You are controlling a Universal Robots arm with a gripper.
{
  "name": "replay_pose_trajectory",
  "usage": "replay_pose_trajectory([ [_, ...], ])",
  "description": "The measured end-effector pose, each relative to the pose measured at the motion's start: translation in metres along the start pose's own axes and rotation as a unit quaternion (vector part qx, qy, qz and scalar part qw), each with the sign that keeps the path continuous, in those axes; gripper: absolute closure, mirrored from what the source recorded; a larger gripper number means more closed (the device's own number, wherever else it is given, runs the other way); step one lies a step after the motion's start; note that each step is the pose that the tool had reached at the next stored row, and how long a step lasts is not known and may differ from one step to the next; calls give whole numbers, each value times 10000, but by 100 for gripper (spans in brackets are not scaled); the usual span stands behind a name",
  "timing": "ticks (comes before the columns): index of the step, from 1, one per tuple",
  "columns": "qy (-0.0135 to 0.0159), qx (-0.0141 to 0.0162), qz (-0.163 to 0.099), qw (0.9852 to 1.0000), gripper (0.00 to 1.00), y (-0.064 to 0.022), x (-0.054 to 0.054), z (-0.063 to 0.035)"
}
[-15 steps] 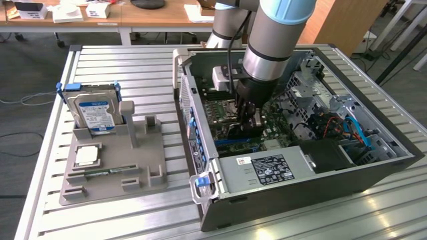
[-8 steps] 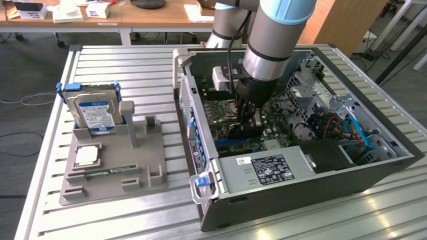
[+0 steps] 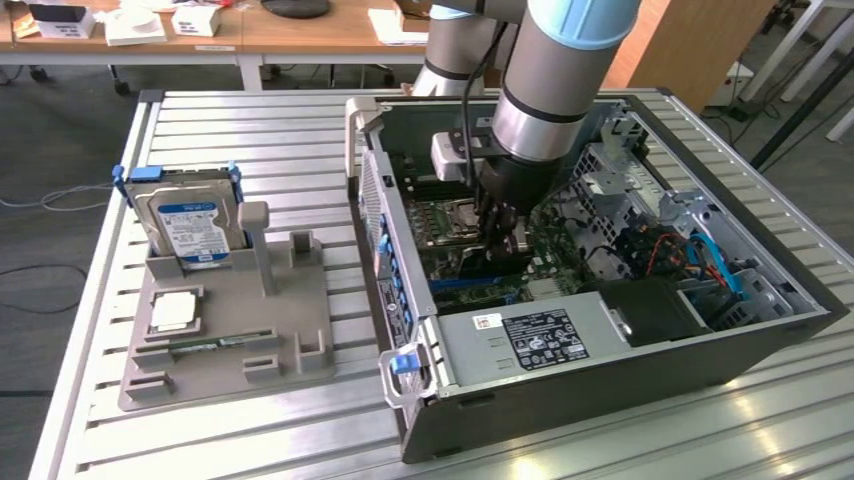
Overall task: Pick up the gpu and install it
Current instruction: 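Insert the gpu into the slot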
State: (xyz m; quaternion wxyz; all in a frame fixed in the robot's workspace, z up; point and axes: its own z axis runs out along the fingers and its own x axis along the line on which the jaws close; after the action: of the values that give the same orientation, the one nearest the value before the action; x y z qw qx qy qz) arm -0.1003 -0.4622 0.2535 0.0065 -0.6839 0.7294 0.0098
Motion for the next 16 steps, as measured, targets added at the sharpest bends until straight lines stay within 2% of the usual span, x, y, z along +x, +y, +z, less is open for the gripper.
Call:
replay_pose_trajectory([
  [16, 1, -1, -53, 10000, 73, 43, -5, 8],
])
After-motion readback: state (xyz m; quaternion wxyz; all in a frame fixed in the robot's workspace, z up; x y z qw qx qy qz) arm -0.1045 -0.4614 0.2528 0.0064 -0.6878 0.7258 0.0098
